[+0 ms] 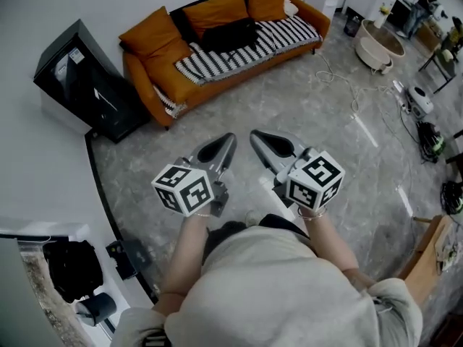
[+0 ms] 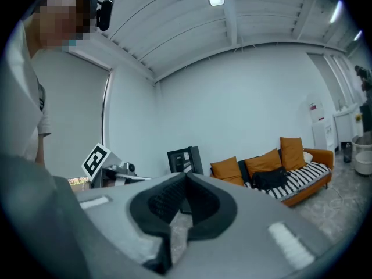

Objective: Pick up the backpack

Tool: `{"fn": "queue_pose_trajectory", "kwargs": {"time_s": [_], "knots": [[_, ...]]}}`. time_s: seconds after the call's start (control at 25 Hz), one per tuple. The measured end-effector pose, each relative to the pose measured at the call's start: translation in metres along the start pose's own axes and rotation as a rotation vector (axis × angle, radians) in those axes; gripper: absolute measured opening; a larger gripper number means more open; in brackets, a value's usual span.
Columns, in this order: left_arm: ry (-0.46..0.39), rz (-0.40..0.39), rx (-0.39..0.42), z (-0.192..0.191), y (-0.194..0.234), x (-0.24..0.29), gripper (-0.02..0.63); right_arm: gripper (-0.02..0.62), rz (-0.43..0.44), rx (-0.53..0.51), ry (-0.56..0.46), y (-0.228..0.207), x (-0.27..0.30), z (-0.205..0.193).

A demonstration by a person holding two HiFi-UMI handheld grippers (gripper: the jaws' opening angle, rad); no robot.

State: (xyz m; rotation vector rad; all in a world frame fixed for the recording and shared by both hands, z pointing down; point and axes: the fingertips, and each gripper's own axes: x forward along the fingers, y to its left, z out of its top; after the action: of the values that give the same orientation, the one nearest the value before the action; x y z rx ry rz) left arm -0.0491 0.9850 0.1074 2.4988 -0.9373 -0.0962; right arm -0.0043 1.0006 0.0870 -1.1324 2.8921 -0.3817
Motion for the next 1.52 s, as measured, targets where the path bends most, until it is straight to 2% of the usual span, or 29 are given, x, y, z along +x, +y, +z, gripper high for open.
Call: {"fn": "queue_pose_trajectory", "kwargs": {"time_s": [0.32, 0.68, 0.76, 0.92, 1.12, 1.36, 1.52], "knots": [[0.023, 0.081, 0.003, 0.004, 0.023, 0.047, 0.008, 0.003, 0.033, 0.044, 0.016, -0.043, 0.016, -0.004], [0.058, 0.097, -0.018, 0.01, 0.073, 0.081, 0.008, 0.003, 0.031, 0.073, 0.031, -0.09, 0.057, -0.001], [0.073, 0.106, 0.008, 0.015, 0.088, 0.095, 0.008, 0.003, 0.037, 0.098, 0.031, -0.102, 0.07, -0.001], [0.098, 0.127, 0.105, 0.033, 0.121, 0.123, 0.008, 0.003, 0.022, 0.072, 0.035, -0.132, 0.106, 0.007], [0.066, 0.1, 0.106, 0.079, 0.176, 0.156, 0.008, 0.003, 0.0, 0.068, 0.031, -0.171, 0.173, 0.027], [0.076, 0.033, 0.149, 0.133, 0.226, 0.197, 0.008, 0.003, -0.036, 0.04, 0.007, -0.209, 0.237, 0.059], [0.06, -0.001, 0.121, 0.152, 0.261, 0.219, 0.008, 0.003, -0.023, 0.032, 0.002, -0.231, 0.279, 0.068]]}}
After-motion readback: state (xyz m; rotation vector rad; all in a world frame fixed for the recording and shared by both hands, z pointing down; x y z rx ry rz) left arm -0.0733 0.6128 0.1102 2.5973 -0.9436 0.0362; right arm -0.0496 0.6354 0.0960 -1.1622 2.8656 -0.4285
